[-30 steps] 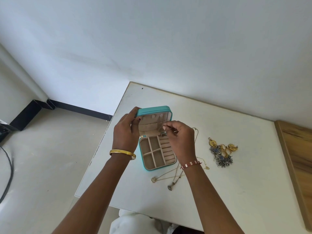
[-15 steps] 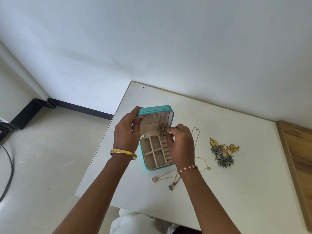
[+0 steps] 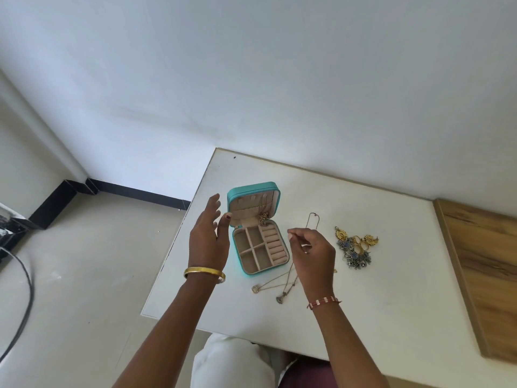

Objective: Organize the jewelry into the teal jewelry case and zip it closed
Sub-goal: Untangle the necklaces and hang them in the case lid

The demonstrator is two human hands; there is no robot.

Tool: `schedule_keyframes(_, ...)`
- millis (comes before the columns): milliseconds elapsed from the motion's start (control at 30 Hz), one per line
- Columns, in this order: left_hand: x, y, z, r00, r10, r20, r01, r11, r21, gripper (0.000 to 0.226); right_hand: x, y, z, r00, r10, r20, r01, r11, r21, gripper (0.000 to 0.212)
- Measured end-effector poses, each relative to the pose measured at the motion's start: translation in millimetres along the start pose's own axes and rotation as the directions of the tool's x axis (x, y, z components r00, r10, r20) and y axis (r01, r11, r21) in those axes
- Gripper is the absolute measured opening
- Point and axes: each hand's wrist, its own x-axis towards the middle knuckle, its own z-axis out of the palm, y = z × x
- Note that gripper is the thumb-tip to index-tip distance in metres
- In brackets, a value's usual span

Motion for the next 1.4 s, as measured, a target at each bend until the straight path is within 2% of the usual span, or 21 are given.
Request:
schedule_keyframes(233, -50, 9, 3, 1.000, -0.015, -0.026, 0.014, 0.998, -0.054, 0.034, -33, 27, -42, 0.986, 0.166, -0.001, -0.166, 0.986, -0.007, 0.010)
schedule_keyframes(367, -80, 11, 21, 0.998, -0.020, 0.051, 0.023, 0.998, -0.057, 0.030, -50, 53, -61, 0.963, 0.269, 0.003, -0.269, 0.962, -0.056, 0.010)
schedule_keyframes(467, -96, 12, 38, 0.994, -0.007, 0.110, 0.012, 0.999, -0.047, 0.024, -52, 69, -70, 0.957, 0.288, 0.030, -0.281, 0.949, -0.146, 0.016)
schedule_keyframes(533, -105, 14, 47, 0.987, 0.002, 0.158, 0.005, 0.999, -0.044, 0.022, -49, 74, -72, 0.968, 0.243, 0.058, -0.225, 0.950, -0.217, 0.020)
schedule_keyframes(633, -111, 15, 58, 0.970, -0.006, 0.245, 0.008, 1.000, -0.008, 0.023, -41, 75, -66, 0.982, 0.116, 0.151, -0.059, 0.939, -0.339, 0.029)
schedule_keyframes(733, -114, 14, 65, 0.950, -0.025, 0.310, 0.005, 0.998, 0.067, 0.025, -38, 77, -57, 0.972, 0.027, 0.234, 0.094, 0.866, -0.492, 0.031)
schedule_keyframes(933, -128, 5, 62, 0.919, -0.033, 0.394, -0.056, 0.975, 0.214, 0.028, -54, 83, -61, 0.974, -0.007, 0.227, 0.136, 0.818, -0.558, 0.031)
schedule_keyframes(1133, -135, -1, 56, 0.942, -0.057, 0.330, -0.022, 0.973, 0.229, 0.028, -57, 74, -65, 0.968, 0.047, 0.245, 0.086, 0.859, -0.505, 0.035)
schedule_keyframes(1200, -135, -1, 55, 0.954, -0.066, 0.292, 0.000, 0.976, 0.219, 0.030, -56, 62, -61, 0.964, 0.003, 0.267, 0.119, 0.891, -0.439, 0.035)
schedule_keyframes(1300, -132, -4, 52, 0.974, -0.113, 0.196, 0.077, 0.980, 0.182, 0.033, -59, 46, -48, 0.912, -0.061, 0.405, 0.225, 0.900, -0.373, 0.034)
schedule_keyframes(1400, -129, -5, 51, 0.970, -0.202, 0.133, 0.181, 0.971, 0.155, 0.034, -64, 41, -36, 0.840, -0.073, 0.538, 0.333, 0.852, -0.405, 0.035)
